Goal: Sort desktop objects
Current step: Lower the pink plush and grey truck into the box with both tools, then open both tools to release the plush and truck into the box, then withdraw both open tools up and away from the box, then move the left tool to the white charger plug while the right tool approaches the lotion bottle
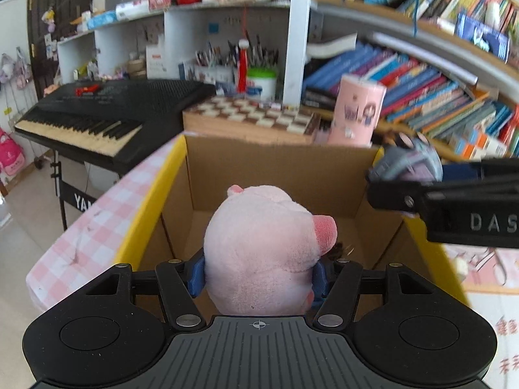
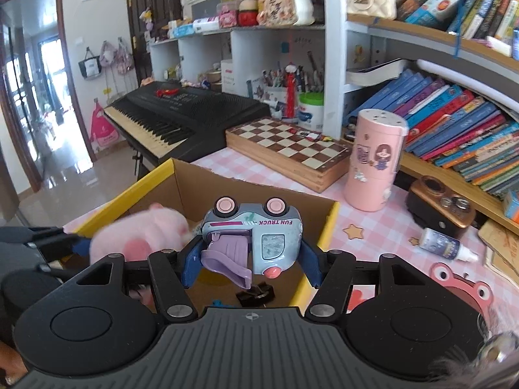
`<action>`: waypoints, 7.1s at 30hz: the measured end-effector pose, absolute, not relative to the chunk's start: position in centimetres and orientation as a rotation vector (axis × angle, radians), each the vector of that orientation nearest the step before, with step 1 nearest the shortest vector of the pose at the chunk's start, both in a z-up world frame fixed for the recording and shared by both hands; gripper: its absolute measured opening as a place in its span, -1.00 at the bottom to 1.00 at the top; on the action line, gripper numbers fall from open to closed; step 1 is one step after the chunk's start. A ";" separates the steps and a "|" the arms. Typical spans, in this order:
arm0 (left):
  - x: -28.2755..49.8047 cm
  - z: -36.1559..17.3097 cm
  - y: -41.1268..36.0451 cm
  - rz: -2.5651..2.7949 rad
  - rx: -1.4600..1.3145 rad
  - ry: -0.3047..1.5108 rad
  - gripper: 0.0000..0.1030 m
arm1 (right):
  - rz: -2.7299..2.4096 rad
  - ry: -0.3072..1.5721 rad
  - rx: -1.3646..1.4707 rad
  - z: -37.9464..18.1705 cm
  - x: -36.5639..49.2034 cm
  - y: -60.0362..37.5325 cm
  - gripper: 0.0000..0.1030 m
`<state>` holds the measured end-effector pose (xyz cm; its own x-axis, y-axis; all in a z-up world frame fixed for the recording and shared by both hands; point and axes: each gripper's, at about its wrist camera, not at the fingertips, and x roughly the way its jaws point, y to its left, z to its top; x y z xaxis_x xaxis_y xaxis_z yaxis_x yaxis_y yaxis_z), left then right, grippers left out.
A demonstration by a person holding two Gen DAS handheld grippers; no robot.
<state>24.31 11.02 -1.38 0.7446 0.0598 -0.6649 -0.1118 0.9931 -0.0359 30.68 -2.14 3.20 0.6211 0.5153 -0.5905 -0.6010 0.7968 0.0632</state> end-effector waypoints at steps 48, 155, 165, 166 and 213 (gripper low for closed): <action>21.1 1.2 10.1 0.195 -0.009 0.631 0.87 | 0.670 0.716 -0.113 5.2 33.8 1.3 0.53; 4.0 -2.0 2.5 -0.111 -0.090 0.753 0.89 | 0.119 0.770 0.017 -1.2 4.0 -15.5 0.57; 6.2 -2.3 -0.6 -0.166 -0.062 0.771 0.89 | 0.072 0.789 0.047 -1.7 5.9 -18.7 0.57; 6.4 -2.3 -0.9 -0.171 -0.060 0.772 0.89 | 0.069 0.790 0.049 -1.7 6.1 -19.0 0.57; 24.8 -5.1 -13.6 -0.112 -0.009 0.739 0.44 | 0.066 0.745 0.077 -2.5 27.2 -32.1 0.57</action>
<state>24.81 -13.56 -5.11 0.7333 -0.1050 -0.6718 0.0987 0.9940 -0.0477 27.18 -32.11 -2.45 0.7330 0.0876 -0.6746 -0.0329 0.9951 0.0935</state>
